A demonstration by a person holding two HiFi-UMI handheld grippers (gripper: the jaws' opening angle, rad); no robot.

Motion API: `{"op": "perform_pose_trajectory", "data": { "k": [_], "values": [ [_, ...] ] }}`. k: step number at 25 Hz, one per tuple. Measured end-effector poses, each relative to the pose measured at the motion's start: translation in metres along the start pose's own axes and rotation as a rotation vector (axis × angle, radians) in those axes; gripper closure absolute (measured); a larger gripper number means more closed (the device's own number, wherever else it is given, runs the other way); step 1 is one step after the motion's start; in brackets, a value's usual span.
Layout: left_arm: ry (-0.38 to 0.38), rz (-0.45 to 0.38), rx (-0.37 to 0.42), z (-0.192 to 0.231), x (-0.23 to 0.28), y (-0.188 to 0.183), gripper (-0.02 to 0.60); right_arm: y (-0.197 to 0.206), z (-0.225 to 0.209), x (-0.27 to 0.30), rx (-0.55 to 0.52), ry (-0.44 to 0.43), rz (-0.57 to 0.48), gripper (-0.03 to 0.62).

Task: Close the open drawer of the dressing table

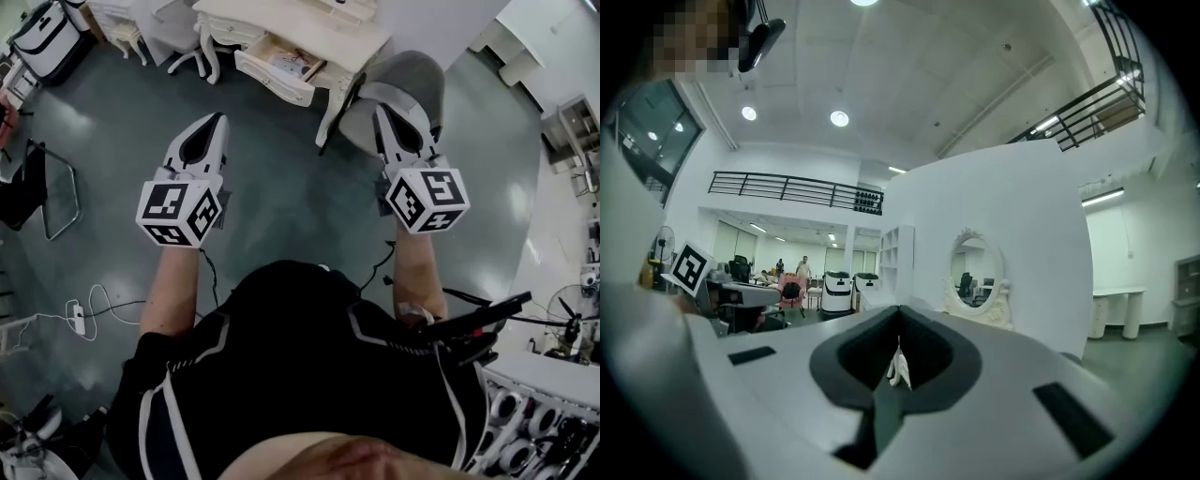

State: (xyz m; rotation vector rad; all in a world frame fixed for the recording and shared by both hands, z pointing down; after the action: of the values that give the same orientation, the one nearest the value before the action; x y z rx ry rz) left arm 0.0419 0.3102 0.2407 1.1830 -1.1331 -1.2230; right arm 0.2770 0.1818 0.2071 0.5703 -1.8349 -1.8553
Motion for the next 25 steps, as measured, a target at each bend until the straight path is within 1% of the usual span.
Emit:
{"op": "perform_pose_trajectory", "data": {
  "k": [4, 9, 12, 17, 24, 25],
  "values": [
    [0.036, 0.006, -0.025, 0.013, -0.004, 0.003, 0.577, -0.003, 0.017, 0.003, -0.002, 0.022, -0.025, 0.589],
    [0.043, -0.001, -0.017, 0.024, -0.006, 0.005, 0.577, 0.005, 0.032, 0.014, -0.007, 0.004, 0.019, 0.589],
    [0.025, -0.001, -0.021, 0.035, -0.003, 0.008, 0.577, 0.008, 0.033, 0.030, -0.001, -0.009, 0.023, 0.589],
    [-0.024, 0.010, -0.018, 0.065, 0.019, 0.015, 0.577, 0.015, 0.023, 0.078, 0.002, -0.038, 0.017, 0.589],
    [-0.081, -0.011, -0.008, 0.081, 0.011, 0.003, 0.577, 0.004, 0.029, 0.104, -0.013, -0.076, -0.018, 0.589],
    [-0.088, -0.009, -0.012, 0.085, 0.016, 0.003, 0.577, 0.004, 0.026, 0.113, -0.010, -0.084, -0.017, 0.589]
  ]
}}
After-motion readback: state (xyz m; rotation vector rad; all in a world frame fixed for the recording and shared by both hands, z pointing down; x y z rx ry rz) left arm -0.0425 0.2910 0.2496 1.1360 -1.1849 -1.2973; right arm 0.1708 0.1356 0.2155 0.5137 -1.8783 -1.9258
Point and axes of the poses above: the fingertips, and each gripper's own axes: x forward along the fingers, z to its left, y out of its underside, the point moved 3 cm from there along -x, backward along the fingers, and after that the axes turned 2 degrees about x, right-handed, at the moved point
